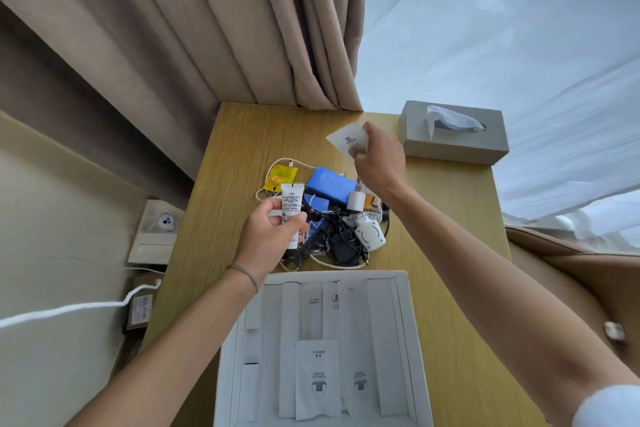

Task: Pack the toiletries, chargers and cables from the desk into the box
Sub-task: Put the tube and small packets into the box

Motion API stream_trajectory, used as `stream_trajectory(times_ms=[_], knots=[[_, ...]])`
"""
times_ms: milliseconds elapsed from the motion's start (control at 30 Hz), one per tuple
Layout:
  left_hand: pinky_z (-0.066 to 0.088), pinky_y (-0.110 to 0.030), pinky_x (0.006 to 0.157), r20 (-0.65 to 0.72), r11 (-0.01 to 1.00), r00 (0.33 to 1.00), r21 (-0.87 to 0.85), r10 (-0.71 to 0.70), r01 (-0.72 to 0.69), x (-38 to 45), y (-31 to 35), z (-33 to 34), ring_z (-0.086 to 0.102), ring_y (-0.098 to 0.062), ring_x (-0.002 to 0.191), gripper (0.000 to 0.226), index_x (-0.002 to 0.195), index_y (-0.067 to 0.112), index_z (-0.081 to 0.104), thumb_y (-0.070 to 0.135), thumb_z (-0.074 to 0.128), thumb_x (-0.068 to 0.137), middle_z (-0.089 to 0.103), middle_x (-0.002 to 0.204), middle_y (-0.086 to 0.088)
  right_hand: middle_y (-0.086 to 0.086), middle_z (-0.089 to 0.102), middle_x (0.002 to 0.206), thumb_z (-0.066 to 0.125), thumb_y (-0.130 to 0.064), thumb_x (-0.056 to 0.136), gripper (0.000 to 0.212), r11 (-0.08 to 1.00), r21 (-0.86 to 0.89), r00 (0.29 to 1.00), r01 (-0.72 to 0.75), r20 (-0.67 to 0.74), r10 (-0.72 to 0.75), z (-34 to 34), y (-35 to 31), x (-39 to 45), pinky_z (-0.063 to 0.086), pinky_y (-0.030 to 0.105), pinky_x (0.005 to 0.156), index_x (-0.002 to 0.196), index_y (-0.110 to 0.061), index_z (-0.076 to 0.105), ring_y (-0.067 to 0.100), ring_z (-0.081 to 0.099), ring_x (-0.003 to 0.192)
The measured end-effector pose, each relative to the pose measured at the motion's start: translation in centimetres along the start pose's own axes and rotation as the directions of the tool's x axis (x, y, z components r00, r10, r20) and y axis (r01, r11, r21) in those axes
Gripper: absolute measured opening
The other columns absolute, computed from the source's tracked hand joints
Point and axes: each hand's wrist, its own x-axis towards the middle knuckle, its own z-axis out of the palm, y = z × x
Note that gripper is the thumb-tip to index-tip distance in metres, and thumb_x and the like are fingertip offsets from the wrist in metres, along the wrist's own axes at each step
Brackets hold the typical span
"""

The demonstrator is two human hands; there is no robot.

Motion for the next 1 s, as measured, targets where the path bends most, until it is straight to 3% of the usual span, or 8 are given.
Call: stream_trajectory(times_ms=[133,267,333,467,533,633,800,1000], knots=[[0.054,-0.018,0.053,0.031,0.999,0.999,-0.028,0.041,-0.041,-1.9,-0.1,-0.4,0.064,-0.004,0.055,0.026,0.117,0.005,0.06,0.005,0.066,0.092,0.073,0.078,-0.009,-0.008,0.065,0.088,0.067,-0.014,0.086,0.017,0.974,0.224,1.0,-0.018,-0.014,0.022,-2.9,-2.1,-5.0,0.054,0.038,0.065,0.095,-0.024,0.056,0.021,0.066,0.082],[0.058,-0.04,0.075,0.047,0.996,0.996,-0.033,0.079,-0.078,-3.7,-1.0,-1.3,0.066,-0.021,0.075,0.021,0.112,0.01,0.06,0.005,0.065,0.093,0.073,0.085,-0.013,0.0,0.071,0.098,0.071,-0.023,0.089,0.023,0.951,0.29,0.995,-0.103,0.03,0.098,-4.9,-3.0,-10.1,0.059,0.039,0.062,0.107,-0.016,0.058,0.02,0.069,0.082],[0.059,-0.043,0.079,0.043,0.995,0.995,-0.024,0.095,-0.094,-4.4,-1.7,-2.0,0.067,-0.025,0.079,0.022,0.114,0.008,0.061,0.006,0.065,0.093,0.075,0.09,-0.017,0.001,0.073,0.101,0.073,-0.024,0.089,0.025,0.934,0.331,0.991,-0.135,0.056,0.123,-5.4,-3.1,-12.7,0.059,0.035,0.061,0.108,-0.016,0.058,0.017,0.071,0.082],[0.061,-0.031,0.072,0.034,0.994,0.994,-0.04,0.106,-0.104,-5.8,-3.0,-3.2,0.07,-0.02,0.08,0.025,0.118,0.006,0.06,0.007,0.065,0.094,0.074,0.093,-0.014,-0.007,0.07,0.095,0.07,-0.021,0.092,0.021,0.888,0.412,0.978,-0.203,0.126,0.165,-4.9,-3.2,-17.9,0.056,0.021,0.061,0.109,-0.02,0.057,0.008,0.069,0.081],[0.058,-0.022,0.064,0.033,0.993,0.993,-0.03,0.112,-0.111,-6.3,-3.7,-3.6,0.069,-0.013,0.072,0.023,0.117,0.008,0.06,0.009,0.065,0.094,0.075,0.091,-0.012,-0.007,0.07,0.096,0.065,-0.016,0.095,0.018,0.859,0.437,0.958,-0.266,0.222,0.183,-4.0,-3.0,-20.3,0.059,0.025,0.062,0.109,-0.023,0.056,0.013,0.071,0.082],[0.056,-0.018,0.057,0.032,0.993,0.993,0.008,0.117,-0.117,-6.6,-4.6,-4.1,0.067,-0.007,0.064,0.023,0.116,0.011,0.061,0.013,0.066,0.094,0.076,0.087,-0.009,-0.008,0.072,0.096,0.057,-0.01,0.094,0.025,0.842,0.399,0.904,-0.362,0.371,0.213,-2.0,-2.3,-23.3,0.063,0.045,0.072,0.1,-0.034,0.056,0.02,0.073,0.086],[0.061,-0.038,0.074,0.051,0.993,0.992,0.012,0.118,-0.119,-7.2,-5.4,-5.1,0.074,-0.011,0.079,0.015,0.109,0.015,0.064,0.022,0.065,0.095,0.077,0.086,-0.003,-0.012,0.069,0.096,0.06,-0.009,0.088,0.029,0.868,0.233,0.821,-0.439,0.497,0.282,1.6,-0.7,-26.2,0.061,0.032,0.07,0.099,-0.035,0.053,0.004,0.067,0.081],[0.062,-0.051,0.075,0.106,0.981,0.991,0.166,0.087,-0.104,-8.3,-6.7,-6.3,0.072,-0.027,0.087,0.016,0.1,0.014,0.067,0.024,0.073,0.089,0.073,0.094,-0.01,-0.003,0.072,0.101,0.067,-0.008,0.088,0.02,0.776,0.193,0.715,-0.6,0.563,0.413,5.2,0.6,-26.6,0.064,0.04,0.074,0.097,-0.025,0.063,0.019,0.071,0.092]])
